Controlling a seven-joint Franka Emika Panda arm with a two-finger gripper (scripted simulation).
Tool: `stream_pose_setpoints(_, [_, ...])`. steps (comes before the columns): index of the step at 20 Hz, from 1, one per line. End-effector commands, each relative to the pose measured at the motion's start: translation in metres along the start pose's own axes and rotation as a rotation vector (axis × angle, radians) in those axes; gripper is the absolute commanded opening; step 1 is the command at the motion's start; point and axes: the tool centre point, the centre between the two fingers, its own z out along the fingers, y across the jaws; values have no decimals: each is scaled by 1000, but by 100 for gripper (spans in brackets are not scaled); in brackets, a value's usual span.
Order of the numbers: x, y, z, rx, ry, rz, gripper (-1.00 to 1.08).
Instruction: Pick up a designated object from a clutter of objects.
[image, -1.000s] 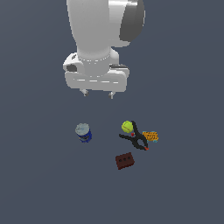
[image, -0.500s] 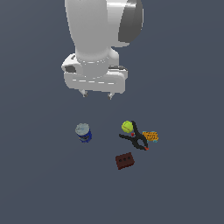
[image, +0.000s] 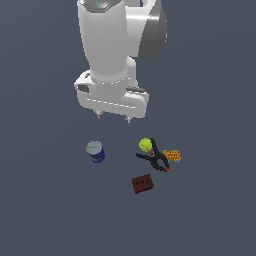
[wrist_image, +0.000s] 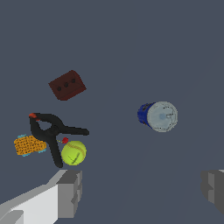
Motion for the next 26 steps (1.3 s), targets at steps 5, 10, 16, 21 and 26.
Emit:
stream_pose_setpoints(5, [22, -17, 19, 5, 3, 136, 100])
stream_pose_setpoints(10, [39, -32, 37, 8, 6, 250, 100])
stream_pose_setpoints(16, [58, -51, 61, 13, 9, 388, 100])
stream_pose_setpoints(21, [73, -66, 82, 16, 11, 503, 100])
stream_pose_setpoints(26, [85, -82, 105, 20, 13, 617, 100])
